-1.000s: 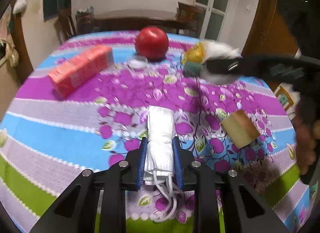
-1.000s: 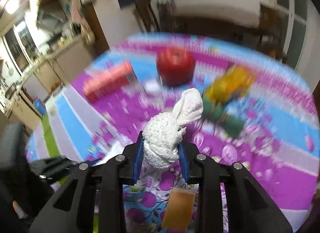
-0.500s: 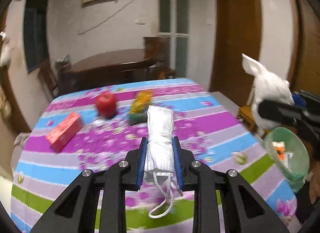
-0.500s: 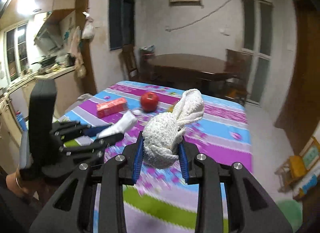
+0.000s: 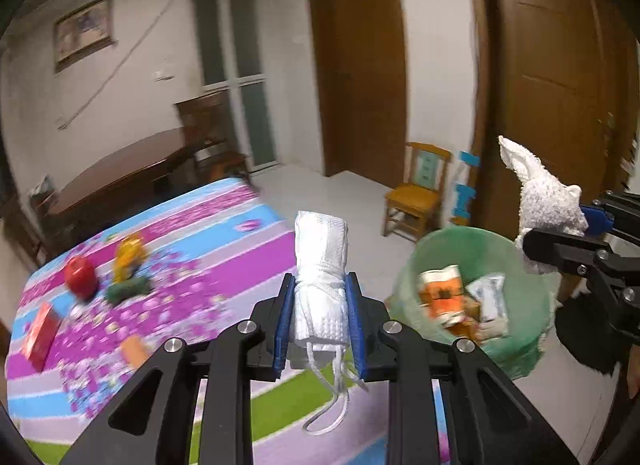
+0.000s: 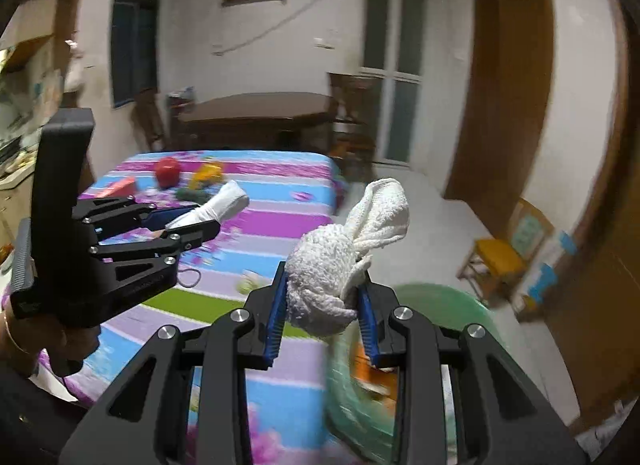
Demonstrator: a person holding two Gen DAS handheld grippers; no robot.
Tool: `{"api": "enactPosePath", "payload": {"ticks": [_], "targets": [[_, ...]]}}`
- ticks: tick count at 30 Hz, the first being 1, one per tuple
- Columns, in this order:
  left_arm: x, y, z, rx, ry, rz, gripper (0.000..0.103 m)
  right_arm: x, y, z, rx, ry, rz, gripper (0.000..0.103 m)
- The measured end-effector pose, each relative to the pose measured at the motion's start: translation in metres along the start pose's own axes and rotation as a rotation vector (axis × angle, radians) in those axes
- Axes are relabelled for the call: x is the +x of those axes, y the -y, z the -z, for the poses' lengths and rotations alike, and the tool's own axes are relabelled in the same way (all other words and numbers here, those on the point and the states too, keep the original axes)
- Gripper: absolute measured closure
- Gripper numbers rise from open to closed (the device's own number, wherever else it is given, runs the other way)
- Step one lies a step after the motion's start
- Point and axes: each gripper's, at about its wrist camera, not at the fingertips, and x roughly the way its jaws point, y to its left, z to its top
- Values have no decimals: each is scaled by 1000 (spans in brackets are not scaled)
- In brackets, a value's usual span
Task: Collect trash
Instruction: 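Carry the mask packet and white towel with both tools over the bin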
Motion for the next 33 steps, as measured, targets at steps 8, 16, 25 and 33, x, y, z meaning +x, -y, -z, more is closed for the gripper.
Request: {"api": "enactPosePath", "payload": {"ticks": [8, 16, 25, 33], "targets": [[43, 79, -20, 93, -13, 60, 77, -2, 63, 30, 80, -45, 94, 73], [80, 119, -25, 158, -46, 99, 77, 7, 89, 53, 109, -95, 125, 73], [100, 142, -17, 197, -71, 110, 77, 15, 108, 67, 123, -127, 131, 73], [113, 148, -17, 211, -85, 108, 77, 24, 113, 64, 120, -142, 137, 73]]}}
